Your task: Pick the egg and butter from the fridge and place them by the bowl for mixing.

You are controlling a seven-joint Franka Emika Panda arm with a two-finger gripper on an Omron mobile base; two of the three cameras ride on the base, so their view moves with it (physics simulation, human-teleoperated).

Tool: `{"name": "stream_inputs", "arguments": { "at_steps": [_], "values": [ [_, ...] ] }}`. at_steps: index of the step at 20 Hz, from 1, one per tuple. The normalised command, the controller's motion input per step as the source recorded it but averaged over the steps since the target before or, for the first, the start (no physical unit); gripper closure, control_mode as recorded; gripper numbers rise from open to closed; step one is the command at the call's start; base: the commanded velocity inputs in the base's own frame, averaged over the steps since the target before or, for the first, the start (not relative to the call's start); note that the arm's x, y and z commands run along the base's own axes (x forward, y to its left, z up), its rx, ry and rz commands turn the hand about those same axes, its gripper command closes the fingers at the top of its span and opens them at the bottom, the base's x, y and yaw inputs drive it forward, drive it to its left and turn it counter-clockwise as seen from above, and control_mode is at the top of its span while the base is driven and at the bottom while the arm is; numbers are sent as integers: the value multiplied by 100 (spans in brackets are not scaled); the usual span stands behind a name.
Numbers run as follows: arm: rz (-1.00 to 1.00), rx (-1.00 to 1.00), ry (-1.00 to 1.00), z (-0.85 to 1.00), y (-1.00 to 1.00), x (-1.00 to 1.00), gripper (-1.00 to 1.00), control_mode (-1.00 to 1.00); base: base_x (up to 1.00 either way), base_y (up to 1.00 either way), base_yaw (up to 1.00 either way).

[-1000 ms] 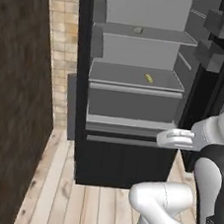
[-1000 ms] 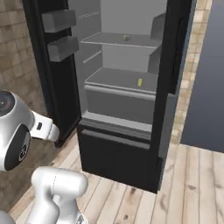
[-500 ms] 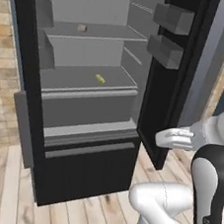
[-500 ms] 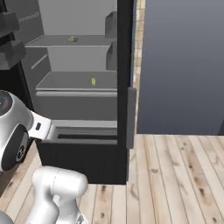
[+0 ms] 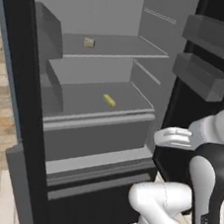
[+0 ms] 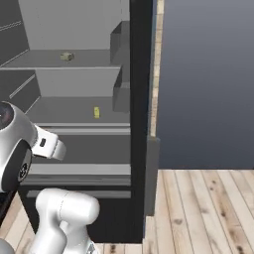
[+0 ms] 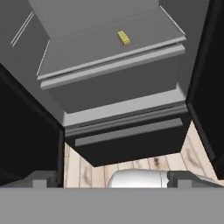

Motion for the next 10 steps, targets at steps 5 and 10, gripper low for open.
{"name": "stream_inputs", "arguments": {
  "at_steps": [5, 10],
  "values": [
    [0, 0, 0, 0, 0, 0, -100, 100, 76, 11, 0],
    [0, 0, 0, 0, 0, 0, -100, 100, 33, 19, 0]
  ]
}}
